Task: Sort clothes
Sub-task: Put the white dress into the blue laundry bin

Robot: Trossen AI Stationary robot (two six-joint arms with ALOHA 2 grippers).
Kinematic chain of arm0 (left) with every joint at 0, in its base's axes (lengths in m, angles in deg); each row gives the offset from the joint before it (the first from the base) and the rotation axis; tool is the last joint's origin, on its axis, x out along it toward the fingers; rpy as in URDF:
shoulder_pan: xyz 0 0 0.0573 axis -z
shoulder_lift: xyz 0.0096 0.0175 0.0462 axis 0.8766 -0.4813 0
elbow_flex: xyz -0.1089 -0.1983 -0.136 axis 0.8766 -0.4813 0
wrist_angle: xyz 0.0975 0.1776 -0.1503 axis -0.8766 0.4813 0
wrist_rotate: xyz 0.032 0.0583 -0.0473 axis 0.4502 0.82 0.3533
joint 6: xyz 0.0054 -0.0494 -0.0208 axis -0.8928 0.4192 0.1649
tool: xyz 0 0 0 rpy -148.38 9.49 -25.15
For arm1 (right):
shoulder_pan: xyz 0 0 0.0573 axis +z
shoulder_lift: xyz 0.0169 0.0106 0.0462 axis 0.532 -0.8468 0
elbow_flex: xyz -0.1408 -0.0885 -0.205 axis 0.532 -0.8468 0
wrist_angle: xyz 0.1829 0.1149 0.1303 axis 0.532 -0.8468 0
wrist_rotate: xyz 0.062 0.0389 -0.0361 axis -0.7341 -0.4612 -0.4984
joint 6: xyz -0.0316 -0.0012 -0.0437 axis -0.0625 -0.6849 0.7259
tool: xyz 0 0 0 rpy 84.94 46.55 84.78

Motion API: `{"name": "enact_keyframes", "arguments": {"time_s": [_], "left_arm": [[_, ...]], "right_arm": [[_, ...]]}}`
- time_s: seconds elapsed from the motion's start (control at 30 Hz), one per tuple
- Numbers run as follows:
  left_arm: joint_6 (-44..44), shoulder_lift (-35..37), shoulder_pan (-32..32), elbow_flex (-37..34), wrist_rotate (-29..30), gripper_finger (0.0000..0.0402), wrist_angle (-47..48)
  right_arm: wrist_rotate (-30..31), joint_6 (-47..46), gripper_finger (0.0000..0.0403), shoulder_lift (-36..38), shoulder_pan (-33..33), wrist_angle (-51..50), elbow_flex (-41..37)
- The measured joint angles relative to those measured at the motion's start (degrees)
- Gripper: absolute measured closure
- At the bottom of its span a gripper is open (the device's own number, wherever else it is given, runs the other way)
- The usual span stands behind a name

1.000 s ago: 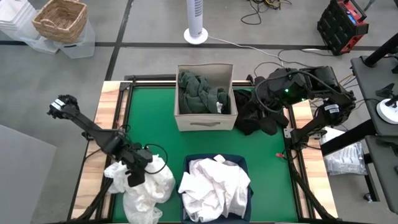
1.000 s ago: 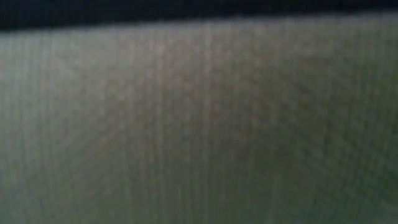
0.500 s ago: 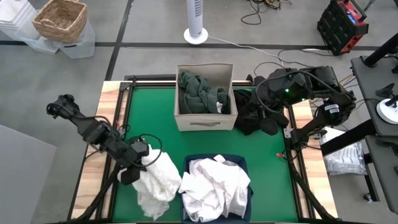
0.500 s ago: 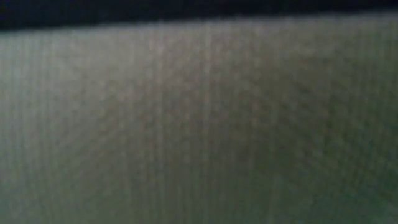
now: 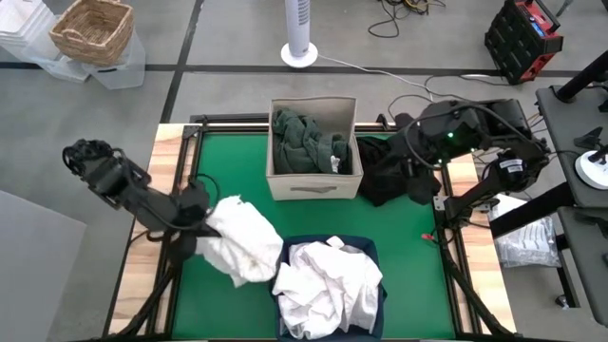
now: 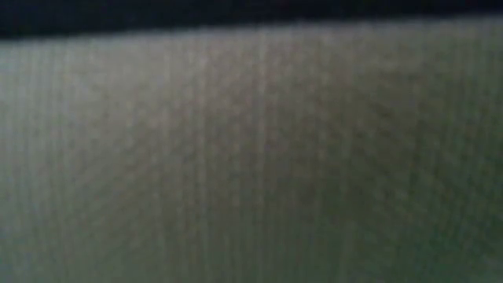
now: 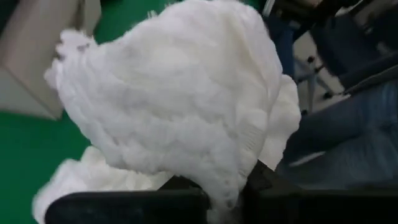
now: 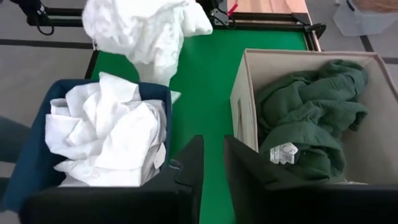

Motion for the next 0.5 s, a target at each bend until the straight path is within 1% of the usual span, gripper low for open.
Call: {"name": "enact_keyframes", "arguments": {"time_s": [0.33,0.5], "left_arm": [[-9.8,-0.8,0.0,10.9,11.5,0.0395,-0.7],[-15.7,-3.3,-0.1,16.7,15.5,0.0395,-4.5]], "right_arm": [[1.4,0.1,0.0388,0.9,0.0,0.0,0.0],[1.6,0.0,0.0391,1.4,0.0,-0.1,0.0]]}}
